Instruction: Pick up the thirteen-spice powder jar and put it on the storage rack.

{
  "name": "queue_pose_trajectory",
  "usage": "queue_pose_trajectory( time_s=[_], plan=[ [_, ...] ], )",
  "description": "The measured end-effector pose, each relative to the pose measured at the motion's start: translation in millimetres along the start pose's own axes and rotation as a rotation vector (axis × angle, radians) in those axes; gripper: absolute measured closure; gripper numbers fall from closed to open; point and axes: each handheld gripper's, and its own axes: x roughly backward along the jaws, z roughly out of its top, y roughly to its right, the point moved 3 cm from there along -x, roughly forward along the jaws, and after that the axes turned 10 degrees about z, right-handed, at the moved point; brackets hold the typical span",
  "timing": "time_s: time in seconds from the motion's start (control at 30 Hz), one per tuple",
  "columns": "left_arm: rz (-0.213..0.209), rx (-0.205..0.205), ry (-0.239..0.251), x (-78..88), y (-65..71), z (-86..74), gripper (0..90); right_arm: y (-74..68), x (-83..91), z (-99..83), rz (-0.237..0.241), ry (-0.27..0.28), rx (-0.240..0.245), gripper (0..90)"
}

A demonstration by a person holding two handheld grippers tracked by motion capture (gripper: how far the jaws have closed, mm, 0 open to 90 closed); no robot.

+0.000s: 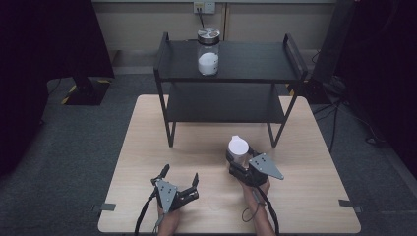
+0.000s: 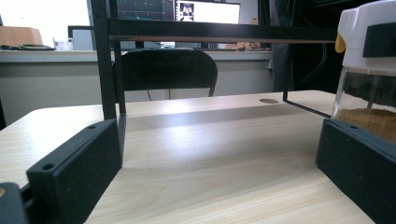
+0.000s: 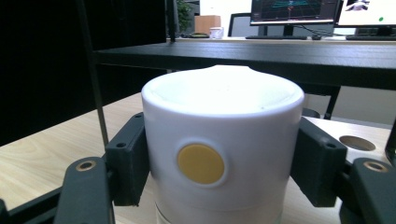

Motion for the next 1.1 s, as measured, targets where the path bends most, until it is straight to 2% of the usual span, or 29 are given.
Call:
queue_pose_trajectory(
  time_s=[0.27,0.63,0.93,1.1],
  plan=[
    [0.003,0.004,-0.002,0.0,0.0,0.1,0.0,5.8,5.3,14.0,0.046,-0.007,0.002,30.1],
    [0.008,0.016,-0.005,-0.3,-0.5,0.4,0.0,12.6,9.4,34.1,0.104,-0.011,0.03,30.1],
    [0.011,0.001,-0.001,0.1,1.6,0.1,0.0,18.8,12.1,51.2,0.145,-0.024,0.023,30.1],
    [0.015,-0.001,-0.001,0.2,2.2,0.1,0.0,21.1,15.2,64.9,0.161,-0.017,0.036,30.1]
  ],
)
